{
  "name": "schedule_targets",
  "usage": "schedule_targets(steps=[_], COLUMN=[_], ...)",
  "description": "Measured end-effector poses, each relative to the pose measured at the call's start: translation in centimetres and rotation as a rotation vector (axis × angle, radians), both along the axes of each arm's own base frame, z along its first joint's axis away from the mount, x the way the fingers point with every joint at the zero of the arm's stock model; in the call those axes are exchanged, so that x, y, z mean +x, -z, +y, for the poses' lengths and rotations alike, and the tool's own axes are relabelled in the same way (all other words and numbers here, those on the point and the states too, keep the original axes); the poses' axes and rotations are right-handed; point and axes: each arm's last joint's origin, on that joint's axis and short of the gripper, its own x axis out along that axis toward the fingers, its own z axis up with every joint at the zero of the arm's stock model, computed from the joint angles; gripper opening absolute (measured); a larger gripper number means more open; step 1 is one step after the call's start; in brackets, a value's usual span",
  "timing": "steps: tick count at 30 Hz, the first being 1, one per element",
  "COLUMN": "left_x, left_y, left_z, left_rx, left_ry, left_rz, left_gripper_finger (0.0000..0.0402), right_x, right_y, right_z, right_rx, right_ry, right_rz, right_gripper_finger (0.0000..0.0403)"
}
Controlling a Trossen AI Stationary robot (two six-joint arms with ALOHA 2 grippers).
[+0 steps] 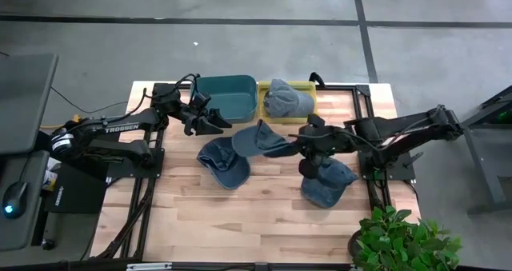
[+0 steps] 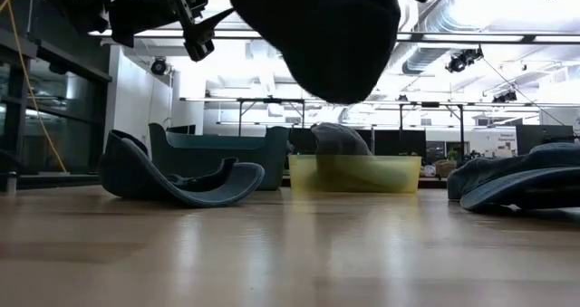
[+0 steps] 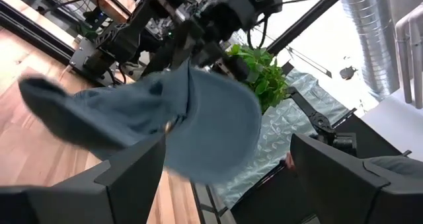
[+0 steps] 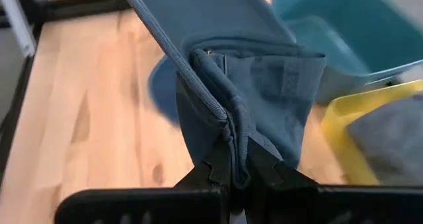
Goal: Pick & Place hat
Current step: Put the top right blue cap into the blue bin
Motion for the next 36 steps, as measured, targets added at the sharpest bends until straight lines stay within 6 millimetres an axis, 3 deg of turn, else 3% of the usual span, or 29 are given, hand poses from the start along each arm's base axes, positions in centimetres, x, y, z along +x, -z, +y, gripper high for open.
schedule_targets(steps=[7, 12, 28, 36], left_x=[0.0, 0.1, -0.6, -0.6], left_y=[0.0, -0.1, -2.8, -3.0], left_z=[0.1, 0.2, 0.3, 0.5], left_rx=[-0.002, 0.001, 0.022, 0.021], left_ry=[-0.021, -0.082, -0.245, -0.319], left_rz=[-0.002, -0.019, -0.294, -0.33], left_gripper_finger=[0.0321, 0.0321, 0.0321, 0.0321], right_x=[-2.3, -2.7, -0.1, 2.4], right_y=[-3.3, -5.6, -9.2, -8.8], right_z=[-1.0, -1.2, -3.8, -4.5], right_rx=[-0.107, -0.18, -0.283, -0.251], right_ry=[0.145, 0.161, 0.102, 0.037], right_rz=[-0.208, -0.381, -0.812, -0.924], right_gripper_finger=[0.0005, 0.0005, 0.0005, 0.0005])
